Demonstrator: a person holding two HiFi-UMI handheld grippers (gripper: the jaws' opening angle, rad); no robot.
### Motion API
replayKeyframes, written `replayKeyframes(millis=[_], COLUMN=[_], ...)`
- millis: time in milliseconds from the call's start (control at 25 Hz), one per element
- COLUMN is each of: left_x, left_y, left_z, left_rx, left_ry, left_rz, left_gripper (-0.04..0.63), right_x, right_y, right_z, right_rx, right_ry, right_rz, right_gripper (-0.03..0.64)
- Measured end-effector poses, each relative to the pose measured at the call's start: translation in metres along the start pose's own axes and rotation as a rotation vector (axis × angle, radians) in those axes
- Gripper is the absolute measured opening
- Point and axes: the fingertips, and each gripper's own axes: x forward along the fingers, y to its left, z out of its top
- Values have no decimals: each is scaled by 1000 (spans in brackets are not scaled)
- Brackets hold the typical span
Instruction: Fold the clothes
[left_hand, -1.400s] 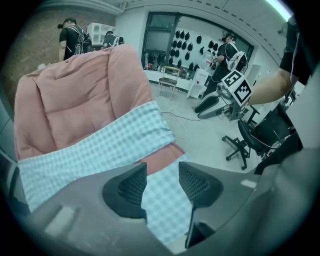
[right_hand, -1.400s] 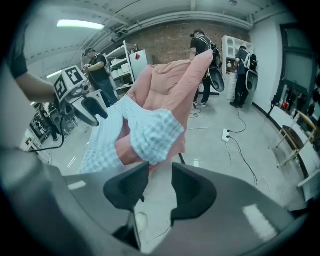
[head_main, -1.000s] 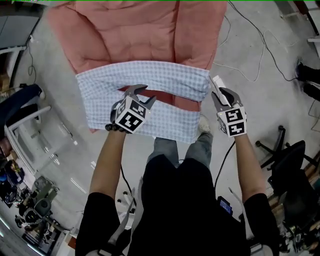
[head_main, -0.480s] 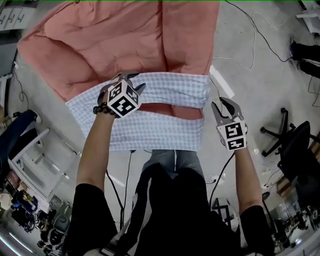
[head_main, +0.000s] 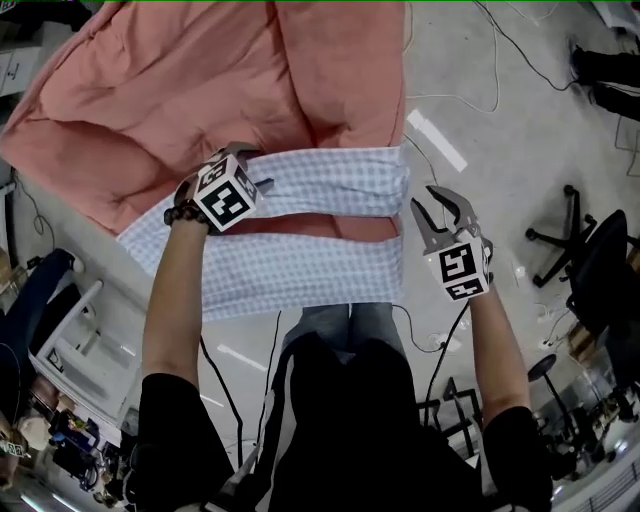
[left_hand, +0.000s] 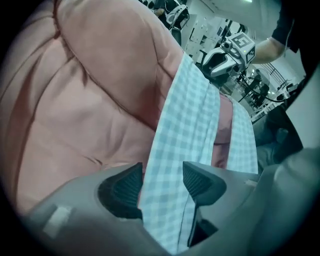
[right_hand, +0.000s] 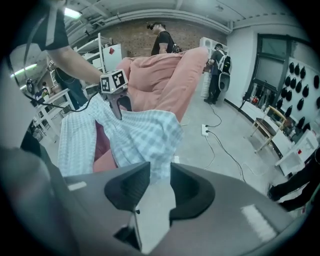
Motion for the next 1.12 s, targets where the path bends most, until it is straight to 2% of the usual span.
replayKeyframes(millis=[40,80,160,240,280,480,760,840,1000,1120], left_x=[-2,-5,-9,-13,-17,-38,-45,-46,-52,-55], left_y=[-2,-5,-9,-12,-14,-32,-53,-59,-63,-72], left_z=[-1,0,8,16,19,26,27,27,25,29], left_rx=[-7,-8,-2,0,-2,0,-63,-76,-87,-185], left_ry=[-3,-8,-18,-36,-48,-89,-99,-83,-6,7], left_rz=[-12,-19,-26,-29,-27,1,63,94,190,211], left_gripper=[249,188,114,30,14,12,12,12,13,12], right_x=[1,1,2,6,9,36,57,64,79,85], right_y=[-2,-8,-24,-42,-48,-62,-68,-67,-70,-66], right_z=[1,3,10,19,24,40,40,38,38,42], right_rx=[-13,-28,-72,-138,-184,-461,-604,-657,-831,-987], right_ry=[6,9,10,14,18,54,65,57,45,21], right_rz=[-5,-12,-30,-48,-53,-5,96,127,193,301], right_gripper=[132,130,130,130,130,140,147,155,158,158])
